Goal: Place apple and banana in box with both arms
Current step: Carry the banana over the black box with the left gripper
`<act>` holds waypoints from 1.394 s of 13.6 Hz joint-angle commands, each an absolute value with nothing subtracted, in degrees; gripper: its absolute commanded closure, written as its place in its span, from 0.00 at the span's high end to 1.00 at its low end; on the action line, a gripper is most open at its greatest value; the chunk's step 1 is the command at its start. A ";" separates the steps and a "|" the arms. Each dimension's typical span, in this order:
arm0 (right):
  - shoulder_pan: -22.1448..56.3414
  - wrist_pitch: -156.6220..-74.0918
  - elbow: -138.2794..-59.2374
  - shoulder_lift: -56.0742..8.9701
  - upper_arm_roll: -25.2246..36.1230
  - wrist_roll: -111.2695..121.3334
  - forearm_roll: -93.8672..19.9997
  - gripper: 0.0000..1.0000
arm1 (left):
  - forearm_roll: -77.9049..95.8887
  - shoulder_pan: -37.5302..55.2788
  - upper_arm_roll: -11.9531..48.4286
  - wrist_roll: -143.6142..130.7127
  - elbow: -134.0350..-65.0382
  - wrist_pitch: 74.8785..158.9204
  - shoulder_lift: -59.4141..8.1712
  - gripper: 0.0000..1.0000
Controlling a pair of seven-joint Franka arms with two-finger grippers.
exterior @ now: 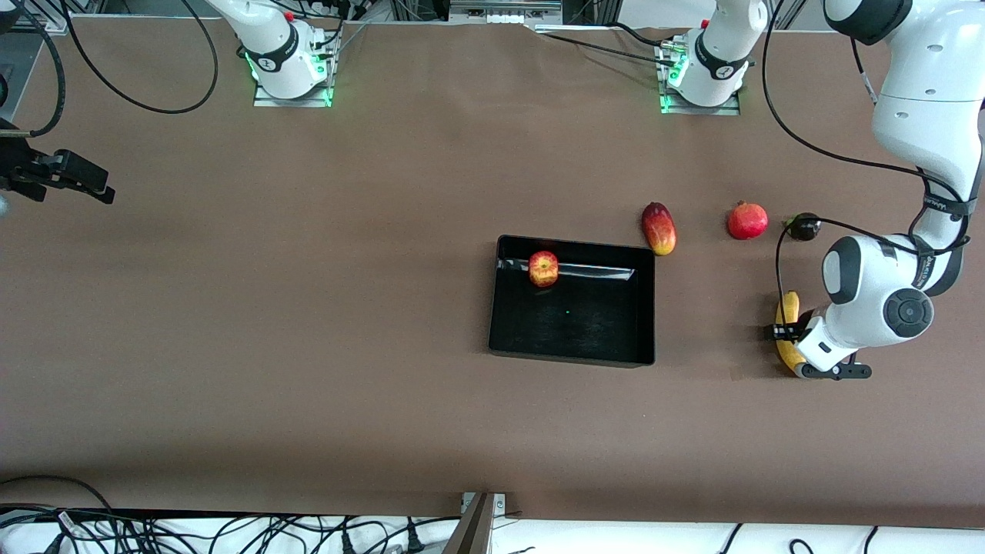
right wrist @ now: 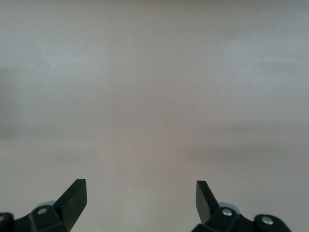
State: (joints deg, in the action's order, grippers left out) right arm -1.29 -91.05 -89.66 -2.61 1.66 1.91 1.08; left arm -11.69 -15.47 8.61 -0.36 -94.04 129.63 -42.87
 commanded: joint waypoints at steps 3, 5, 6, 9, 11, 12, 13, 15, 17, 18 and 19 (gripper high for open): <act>-2.02 -91.14 -90.35 -1.76 0.88 2.64 1.58 1.00 | -12.66 -14.77 9.40 -2.79 -95.54 125.69 -38.33 0.00; -2.02 -91.14 -90.35 -1.76 0.88 2.55 1.58 1.00 | -11.35 -11.62 9.58 -5.18 -95.10 122.98 -35.17 0.00; -2.02 -91.14 -90.35 -1.76 0.97 2.55 1.58 1.00 | -8.03 -9.60 10.36 -5.53 -94.66 120.96 -34.03 0.00; -2.02 -91.14 -90.35 -1.76 0.97 2.55 1.58 1.00 | -2.12 -0.83 11.51 -15.16 -93.79 117.34 -29.54 0.00; -2.02 -91.14 -90.35 -1.76 0.97 2.55 1.58 1.00 | -0.97 5.34 11.69 -19.32 -93.08 117.42 -29.18 0.00; -2.02 -91.14 -90.35 -1.76 0.97 2.55 1.58 1.00 | 0.43 5.80 13.95 -20.21 -93.08 117.42 -29.09 0.00; -2.02 -91.14 -90.35 -1.76 0.97 2.55 1.58 1.00 | 0.79 5.80 16.58 -20.39 -93.08 117.42 -29.27 0.00; -2.02 -91.14 -90.35 -1.76 0.97 2.55 1.58 1.00 | 0.88 7.37 18.27 -23.71 -93.16 119.17 -31.62 0.00; -2.02 -91.23 -90.35 -1.76 0.97 2.55 1.58 1.00 | 0.79 8.08 18.98 -24.70 -93.95 123.38 -33.57 0.00; -2.02 -91.14 -90.35 -1.76 0.97 2.55 1.58 1.00 | 0.62 8.17 18.98 -24.70 -93.96 123.57 -34.71 0.00; -2.02 -91.23 -90.35 -1.76 0.97 2.55 1.58 1.00 | 0.44 8.17 18.98 -24.70 -93.96 124.10 -35.41 0.00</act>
